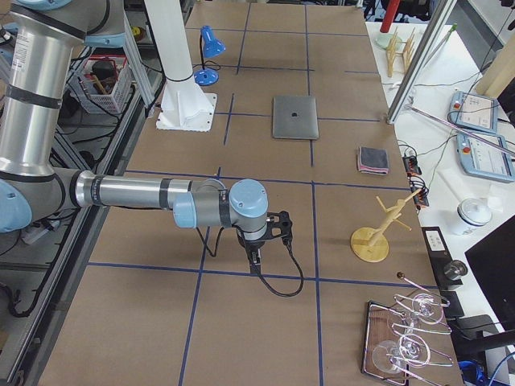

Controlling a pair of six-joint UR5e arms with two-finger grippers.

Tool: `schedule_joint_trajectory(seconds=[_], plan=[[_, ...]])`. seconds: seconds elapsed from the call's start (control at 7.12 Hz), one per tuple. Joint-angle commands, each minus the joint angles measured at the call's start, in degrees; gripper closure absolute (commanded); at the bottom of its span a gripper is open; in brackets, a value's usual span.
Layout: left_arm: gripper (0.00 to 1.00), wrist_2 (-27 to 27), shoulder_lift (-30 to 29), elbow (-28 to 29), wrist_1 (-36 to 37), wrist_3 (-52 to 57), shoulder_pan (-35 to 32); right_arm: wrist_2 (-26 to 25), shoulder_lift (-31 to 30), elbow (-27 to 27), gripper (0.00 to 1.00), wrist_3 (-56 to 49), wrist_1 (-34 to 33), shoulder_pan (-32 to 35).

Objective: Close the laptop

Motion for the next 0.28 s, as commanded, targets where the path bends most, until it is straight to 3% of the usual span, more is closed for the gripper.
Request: schedule_joint_trajectory(seconds=[0.0, 0.14], plan=[[0.00, -0.03, 0.00, -0.09, 0.00, -0.03, 0.00, 0.00, 0.00, 0.00, 0.00, 0.09, 0.09, 0.00], [0.00, -0.03, 0.00, -0.18, 0.00, -0.03, 0.00, 0.00, 0.00, 0.09, 0.00, 0.00, 0.09, 0.00]])
